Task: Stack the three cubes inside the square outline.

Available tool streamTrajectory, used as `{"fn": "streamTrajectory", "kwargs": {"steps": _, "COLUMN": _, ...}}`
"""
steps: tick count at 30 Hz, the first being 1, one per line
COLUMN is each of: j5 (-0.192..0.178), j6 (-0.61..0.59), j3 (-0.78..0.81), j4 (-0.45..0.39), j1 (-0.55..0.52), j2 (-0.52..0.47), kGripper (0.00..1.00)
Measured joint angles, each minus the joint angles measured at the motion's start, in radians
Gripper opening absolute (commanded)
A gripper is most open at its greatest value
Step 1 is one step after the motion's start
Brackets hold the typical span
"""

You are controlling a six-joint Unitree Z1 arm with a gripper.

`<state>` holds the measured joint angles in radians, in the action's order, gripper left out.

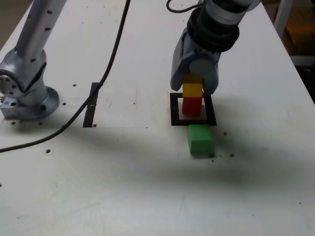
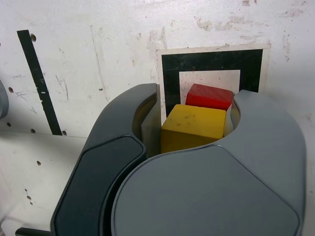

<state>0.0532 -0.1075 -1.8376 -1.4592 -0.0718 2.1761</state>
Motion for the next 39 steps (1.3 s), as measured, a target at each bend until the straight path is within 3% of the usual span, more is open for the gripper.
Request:
{"fn": "streamTrajectory", "kwargs": {"steps": 10, "j5": 0.004, "j6": 0.006, "j3": 0.002, "j4": 0.002, "j1": 0.000, "j2": 0.021, "kGripper": 0.24}}
{"fn": "streamTrajectory", "kwargs": {"steps": 18, "j5": -0.002, "j6": 0.006, "j3": -0.001, "j4": 0.003, "j1": 0.000, "j2": 0.026, "kGripper": 0.34}}
{"fn": "streamTrajectory", "kwargs": {"steps": 22, "j5": 0.011, "j6": 0.006, "j3": -0.001, "j4": 0.003, "j1": 0.000, "j2": 0.026, "kGripper": 0.48}}
{"fn": "streamTrajectory", "kwargs": {"steps": 26, "j5": 0.013, "j6": 0.006, "j3": 0.001, "j4": 0.003, "j1": 0.000, "j2": 0.026, "kGripper": 0.70}}
{"fn": "streamTrajectory", "kwargs": {"steps": 27, "j5": 0.012, "j6": 0.006, "j3": 0.003, "j4": 0.003, "j1": 0.000, "j2": 0.026, "kGripper": 0.81}}
{"fn": "streamTrajectory", "kwargs": {"steps": 30, "j5": 0.011, "j6": 0.006, "j3": 0.006, "j4": 0.004, "j1": 0.000, "j2": 0.026, "kGripper": 0.93}}
{"fn": "streamTrajectory", "kwargs": {"steps": 33, "j5": 0.009, "j6": 0.005, "j3": 0.014, "j4": 0.005, "j1": 0.000, "j2": 0.025, "kGripper": 0.99}}
{"fn": "streamTrajectory", "kwargs": {"steps": 39, "j5": -0.007, "j6": 0.002, "j3": 0.068, "j4": 0.008, "j1": -0.007, "j2": -0.054, "kGripper": 1.00}}
